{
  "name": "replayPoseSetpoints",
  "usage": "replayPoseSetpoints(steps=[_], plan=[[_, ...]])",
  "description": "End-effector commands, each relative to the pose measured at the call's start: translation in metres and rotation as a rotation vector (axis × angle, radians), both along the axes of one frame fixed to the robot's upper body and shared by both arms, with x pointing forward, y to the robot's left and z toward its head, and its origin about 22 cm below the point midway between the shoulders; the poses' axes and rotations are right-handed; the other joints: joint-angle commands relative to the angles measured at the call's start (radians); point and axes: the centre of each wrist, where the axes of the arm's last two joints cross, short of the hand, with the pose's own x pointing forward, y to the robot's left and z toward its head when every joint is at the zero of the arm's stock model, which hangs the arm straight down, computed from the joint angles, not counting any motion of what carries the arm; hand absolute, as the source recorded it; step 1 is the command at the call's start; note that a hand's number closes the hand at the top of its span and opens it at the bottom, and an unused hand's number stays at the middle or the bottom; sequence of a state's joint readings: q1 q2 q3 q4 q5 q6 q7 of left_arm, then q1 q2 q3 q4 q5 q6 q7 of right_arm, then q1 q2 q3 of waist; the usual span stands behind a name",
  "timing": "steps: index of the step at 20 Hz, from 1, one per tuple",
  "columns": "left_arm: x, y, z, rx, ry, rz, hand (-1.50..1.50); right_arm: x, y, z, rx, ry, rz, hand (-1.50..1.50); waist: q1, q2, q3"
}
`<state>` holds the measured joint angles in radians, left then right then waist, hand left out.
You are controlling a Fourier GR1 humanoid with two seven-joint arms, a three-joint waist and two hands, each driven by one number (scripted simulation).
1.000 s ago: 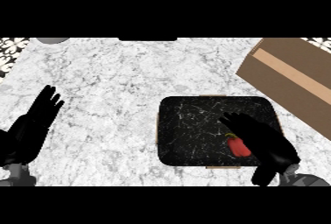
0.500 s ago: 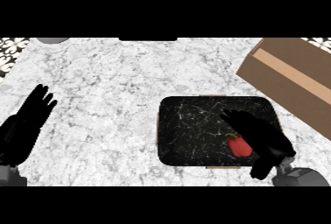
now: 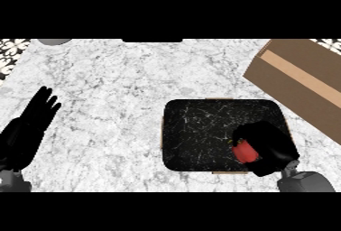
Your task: Pick the bell pepper from the tray and place it in the cardboard box
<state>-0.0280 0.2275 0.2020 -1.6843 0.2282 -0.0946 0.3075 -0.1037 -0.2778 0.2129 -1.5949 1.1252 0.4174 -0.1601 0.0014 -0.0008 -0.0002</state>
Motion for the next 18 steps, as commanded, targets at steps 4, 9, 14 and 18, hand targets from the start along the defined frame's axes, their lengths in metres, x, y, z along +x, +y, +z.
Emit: replayPoseSetpoints(steps=[4, 9, 14, 18], plan=[[0.005, 0.004, -0.018, -0.011, 0.002, -0.009, 0.0, 0.008, -0.006, -0.019, 0.005, -0.034, 0.043, 1.5, -0.001, 0.001, 0.0], [0.005, 0.013, -0.003, -0.005, 0.001, -0.013, 0.0, 0.044, 0.013, -0.009, -0.053, 0.077, -0.092, 1.5, 0.006, 0.003, 0.0], [-0.004, 0.005, -0.017, -0.003, -0.004, -0.01, 0.0, 0.08, 0.022, -0.004, -0.08, 0.083, -0.187, 1.5, 0.01, 0.003, 0.0], [0.001, 0.002, 0.009, -0.009, 0.003, -0.005, 0.0, 0.066, 0.032, 0.007, -0.029, -0.033, -0.224, 1.5, 0.003, 0.0, 0.0]])
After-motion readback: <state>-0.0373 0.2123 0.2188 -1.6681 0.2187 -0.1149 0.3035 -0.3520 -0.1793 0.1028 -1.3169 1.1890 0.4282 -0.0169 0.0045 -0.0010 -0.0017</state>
